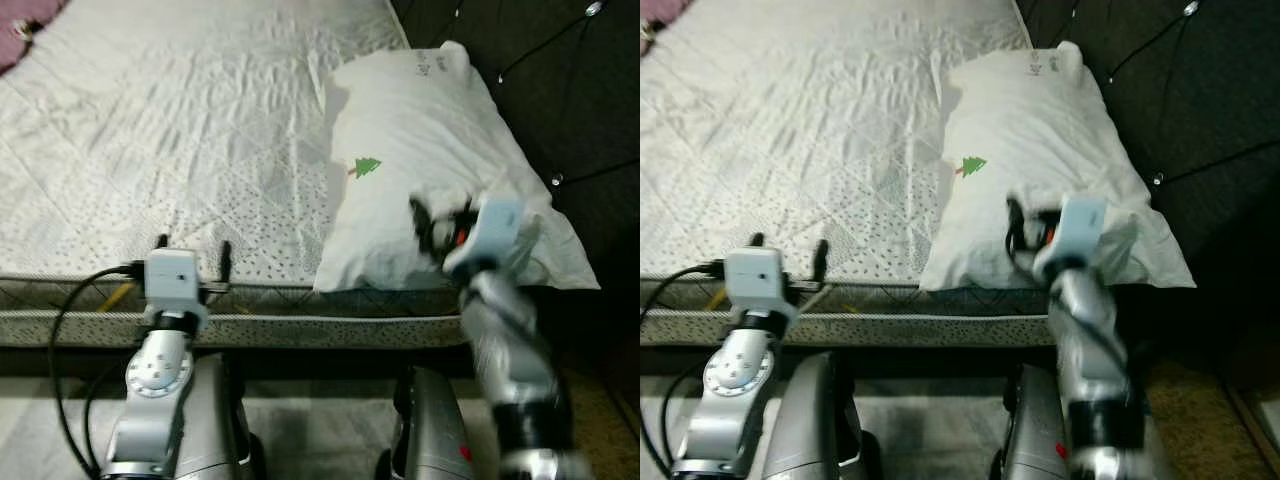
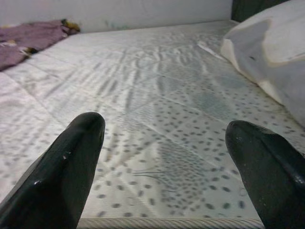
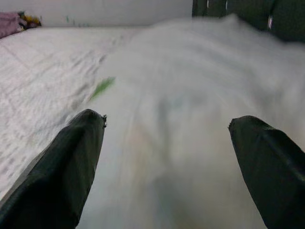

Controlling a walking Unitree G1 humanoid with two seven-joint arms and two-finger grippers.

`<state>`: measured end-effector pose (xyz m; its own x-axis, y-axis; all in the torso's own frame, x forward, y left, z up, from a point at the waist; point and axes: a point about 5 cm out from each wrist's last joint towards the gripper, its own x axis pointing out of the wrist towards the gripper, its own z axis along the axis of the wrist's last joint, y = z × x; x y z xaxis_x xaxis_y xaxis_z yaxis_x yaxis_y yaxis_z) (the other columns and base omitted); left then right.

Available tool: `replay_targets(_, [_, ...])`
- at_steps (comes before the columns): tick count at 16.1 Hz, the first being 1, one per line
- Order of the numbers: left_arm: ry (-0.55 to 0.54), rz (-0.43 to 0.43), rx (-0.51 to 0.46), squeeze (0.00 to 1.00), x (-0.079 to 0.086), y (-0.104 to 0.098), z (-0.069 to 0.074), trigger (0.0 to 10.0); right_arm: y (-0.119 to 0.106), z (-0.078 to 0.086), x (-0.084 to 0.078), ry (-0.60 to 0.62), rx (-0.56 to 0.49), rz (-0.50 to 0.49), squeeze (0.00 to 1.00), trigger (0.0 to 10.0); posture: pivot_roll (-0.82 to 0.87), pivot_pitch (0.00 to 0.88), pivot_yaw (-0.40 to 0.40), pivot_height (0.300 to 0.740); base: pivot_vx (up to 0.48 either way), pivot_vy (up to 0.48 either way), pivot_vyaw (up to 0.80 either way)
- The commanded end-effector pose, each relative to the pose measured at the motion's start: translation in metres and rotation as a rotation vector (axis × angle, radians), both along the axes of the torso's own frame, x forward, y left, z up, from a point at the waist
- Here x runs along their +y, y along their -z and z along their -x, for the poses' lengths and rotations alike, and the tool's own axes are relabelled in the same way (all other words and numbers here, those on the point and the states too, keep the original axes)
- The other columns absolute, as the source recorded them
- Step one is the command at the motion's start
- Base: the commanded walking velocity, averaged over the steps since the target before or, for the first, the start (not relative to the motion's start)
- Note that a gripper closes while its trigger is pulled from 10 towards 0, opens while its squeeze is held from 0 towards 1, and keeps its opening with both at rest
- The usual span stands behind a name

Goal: Clean up the room

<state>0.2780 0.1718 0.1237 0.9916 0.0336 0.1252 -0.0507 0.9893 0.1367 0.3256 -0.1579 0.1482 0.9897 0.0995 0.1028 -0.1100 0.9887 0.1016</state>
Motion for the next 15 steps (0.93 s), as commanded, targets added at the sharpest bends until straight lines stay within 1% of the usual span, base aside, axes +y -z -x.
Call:
replay_targets(1, [0.006,-0.005,0.015,0.00,0.001,0.005,0.000,10.0,-0.009,0.005,0.012,-0.029,-0.041,0.002,0.00,10.0,0.00,0.003,-0.012,0.515,0.000,0.000,0.00])
replay_targets(2, [0.006,-0.008,0.018,0.00,0.001,0.007,-0.001,10.0,-0.012,0.012,0.019,-0.047,-0.074,-0.024,0.00,10.0,0.00,0.000,-0.008,0.515,0.000,0.000,0.00])
replay_targets(4, [0.004,0.004,-0.007,0.00,-0.002,0.000,-0.005,10.0,-0.024,0.009,0.025,-0.034,-0.107,-0.067,0.00,10.0,0.01,0.000,-0.008,0.540,0.000,0.000,0.00])
replay_targets(6, [0.007,0.007,-0.003,0.00,-0.005,0.004,-0.003,10.0,-0.032,0.003,0.024,-0.036,-0.121,-0.058,0.00,10.0,0.01,0.000,-0.015,0.565,0.000,0.000,0.00])
replay_targets(7, [0.009,0.011,0.001,0.00,-0.006,0.006,-0.001,10.0,-0.032,0.002,0.023,-0.034,-0.119,-0.051,0.00,10.0,0.01,0.000,-0.017,0.575,0.000,0.000,0.00])
replay_targets(9, [0.015,0.019,0.016,0.00,-0.009,0.010,0.005,10.0,-0.027,0.002,0.017,-0.020,-0.097,-0.045,0.00,10.0,0.02,0.000,-0.022,0.605,0.000,0.000,0.00])
replay_targets(10, [0.015,0.019,0.026,0.00,-0.009,0.014,0.007,10.0,-0.025,0.001,0.017,-0.018,-0.088,-0.045,0.00,10.0,0.02,0.000,-0.024,0.620,0.000,0.000,0.00])
replay_targets(13, [-0.005,0.029,0.051,0.00,-0.004,0.020,0.006,10.0,-0.021,0.001,0.024,-0.023,-0.077,-0.043,0.00,10.0,0.01,0.000,-0.009,0.655,0.000,0.000,0.00])
replay_targets(14, [-0.007,0.032,0.054,0.00,-0.005,0.021,0.005,10.0,-0.017,0.002,0.026,-0.019,-0.064,-0.045,0.00,10.0,0.01,0.000,-0.005,0.665,0.000,0.000,0.00])
replay_targets(15, [0.001,0.040,0.054,0.00,-0.010,0.020,0.003,10.0,-0.010,0.005,0.030,-0.014,-0.042,-0.049,0.00,10.0,0.00,0.000,0.001,0.680,0.000,0.000,0.00])
